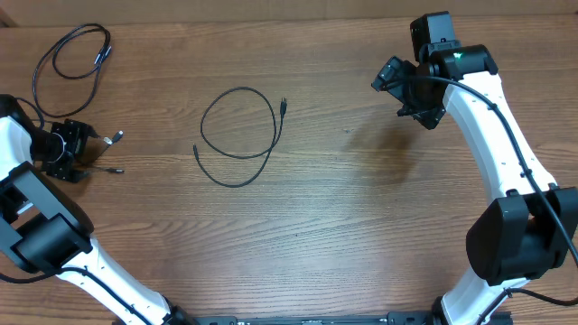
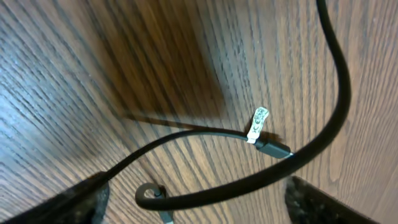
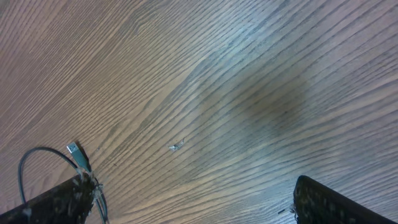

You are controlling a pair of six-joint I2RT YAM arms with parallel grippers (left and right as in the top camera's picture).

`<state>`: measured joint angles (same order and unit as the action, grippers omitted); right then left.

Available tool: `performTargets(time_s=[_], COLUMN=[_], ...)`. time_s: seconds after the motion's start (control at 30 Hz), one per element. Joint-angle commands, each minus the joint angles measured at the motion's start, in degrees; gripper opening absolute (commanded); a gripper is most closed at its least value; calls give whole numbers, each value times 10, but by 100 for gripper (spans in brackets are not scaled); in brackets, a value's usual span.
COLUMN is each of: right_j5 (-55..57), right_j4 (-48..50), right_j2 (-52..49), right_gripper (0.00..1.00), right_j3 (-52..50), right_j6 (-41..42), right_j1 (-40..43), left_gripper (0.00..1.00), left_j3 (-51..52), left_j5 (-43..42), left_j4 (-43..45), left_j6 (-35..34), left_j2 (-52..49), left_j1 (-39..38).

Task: Untangle cables
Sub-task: 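Swing the left gripper from the left edge to the center cable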

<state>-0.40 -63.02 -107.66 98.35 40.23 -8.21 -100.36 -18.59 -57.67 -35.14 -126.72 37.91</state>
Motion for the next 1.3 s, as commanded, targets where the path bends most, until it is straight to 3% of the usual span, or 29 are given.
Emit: performTargets(time_s=[0.0,0.13,0.27,0.4,0.57,0.7,1.0,1.27], right_j5=[8,8,8,8,8,8,8,8], right_j4=[2,2,2,2,2,2,2,2], right_j2=[3,3,3,3,3,3,3,3], right_gripper=[100,100,100,100,100,100,100,100], right_j3=[3,3,3,3,3,3,3,3], right_j6=[-2,-2,-2,-2,-2,-2,-2,-2], right_j1=[2,2,2,2,2,2,2,2], left_gripper=[100,100,100,100,100,100,100,100], left_j3=[-12,-12,-12,-12,-12,-12,10,12], left_j5=[-40,-106,-165,-163,-125,-125,-113,64], left_j4=[-7,-19,-19,-18,-34,-46,-48,-30], left_j6=[103,168,191,173,93,94,131,81], left_j2=[1,20,59,122,206,244,227,151], left_j1=[0,-3,-5,-5,-11,-37,-204,-398])
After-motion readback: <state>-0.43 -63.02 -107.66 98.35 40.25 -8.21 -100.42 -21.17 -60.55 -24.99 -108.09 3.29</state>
